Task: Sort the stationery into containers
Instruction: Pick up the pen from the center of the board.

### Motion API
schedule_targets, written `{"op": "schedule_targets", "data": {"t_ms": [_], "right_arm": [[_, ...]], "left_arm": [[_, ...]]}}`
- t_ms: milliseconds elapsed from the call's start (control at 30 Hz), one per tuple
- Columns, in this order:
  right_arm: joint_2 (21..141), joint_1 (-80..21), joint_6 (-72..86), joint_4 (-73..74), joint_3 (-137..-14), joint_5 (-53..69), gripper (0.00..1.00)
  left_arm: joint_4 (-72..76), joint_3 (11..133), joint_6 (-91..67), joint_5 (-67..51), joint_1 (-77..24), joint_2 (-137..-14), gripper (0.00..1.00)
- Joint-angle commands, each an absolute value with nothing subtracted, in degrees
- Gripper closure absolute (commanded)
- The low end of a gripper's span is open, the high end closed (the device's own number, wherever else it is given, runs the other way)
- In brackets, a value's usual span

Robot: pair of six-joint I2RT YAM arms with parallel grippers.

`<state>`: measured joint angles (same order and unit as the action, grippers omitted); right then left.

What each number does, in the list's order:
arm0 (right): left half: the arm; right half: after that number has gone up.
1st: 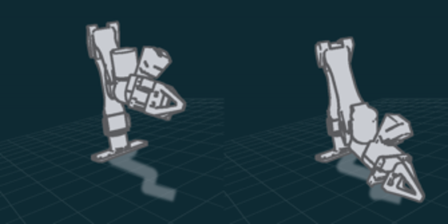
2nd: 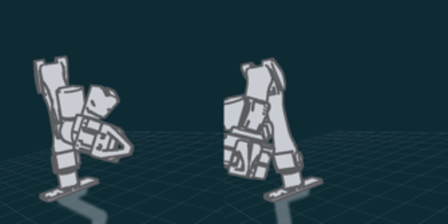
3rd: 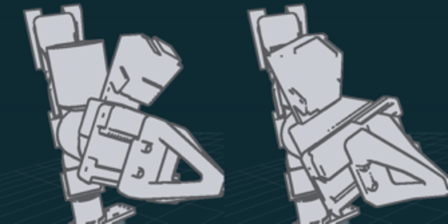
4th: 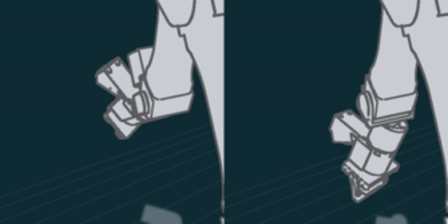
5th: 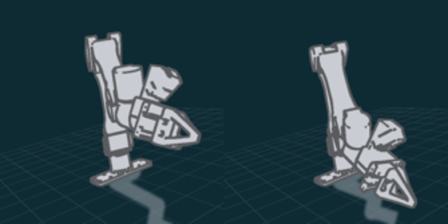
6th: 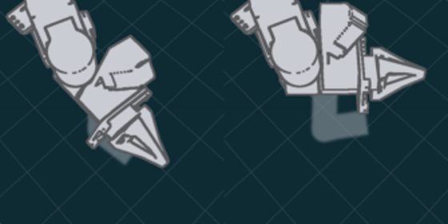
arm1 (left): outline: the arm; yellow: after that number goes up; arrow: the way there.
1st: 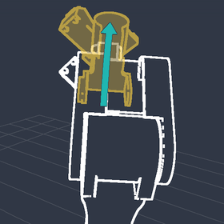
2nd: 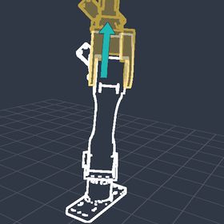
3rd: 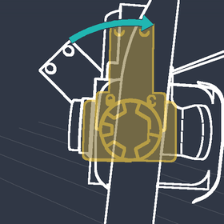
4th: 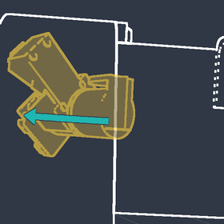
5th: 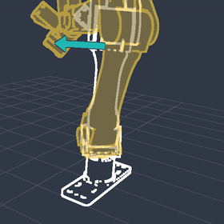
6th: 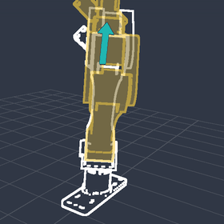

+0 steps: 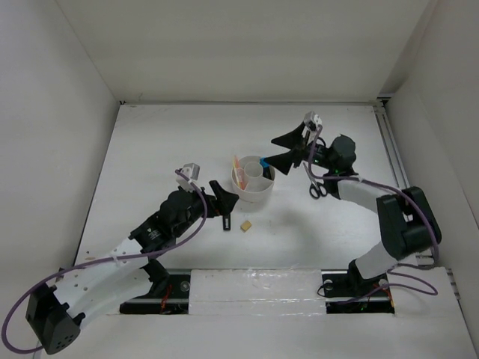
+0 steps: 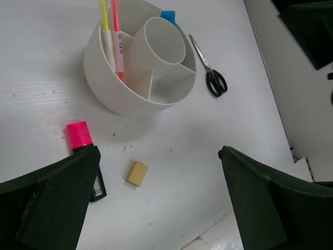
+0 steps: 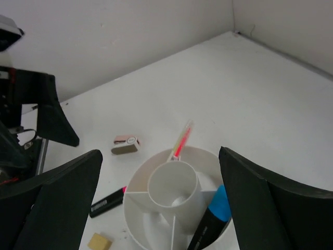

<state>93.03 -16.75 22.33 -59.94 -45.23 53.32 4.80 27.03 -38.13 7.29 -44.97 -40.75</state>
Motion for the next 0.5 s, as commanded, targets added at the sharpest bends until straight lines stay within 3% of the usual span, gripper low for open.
{"op": "schedule_targets", "data": {"t_ms": [0,133,233,467], "right_arm": [[85.1,-19.0,20.8,-57.2,-44.3,49.4,0.0],[76.6,-23.1,11.8,-31.8,-46.1,31.3,0.0],[72.4,-25.8,11.8,-22.4,-48.7,15.3,0.0],[64.3,-26.5,15.3,-9.9,-49.9,8.4,0.0]], "left_arm": [[4.1,27.4,-39.1,8.5,-44.8,-41.0,0.0],[1.4,28.5,-40.2,9.7,-44.8,-44.6,0.0],[-1.0,29.5,-41.7,10.5,-44.8,-48.1,0.0],[-6.2,32.3,-45.4,13.1,-44.8,-59.1,0.0]]}}
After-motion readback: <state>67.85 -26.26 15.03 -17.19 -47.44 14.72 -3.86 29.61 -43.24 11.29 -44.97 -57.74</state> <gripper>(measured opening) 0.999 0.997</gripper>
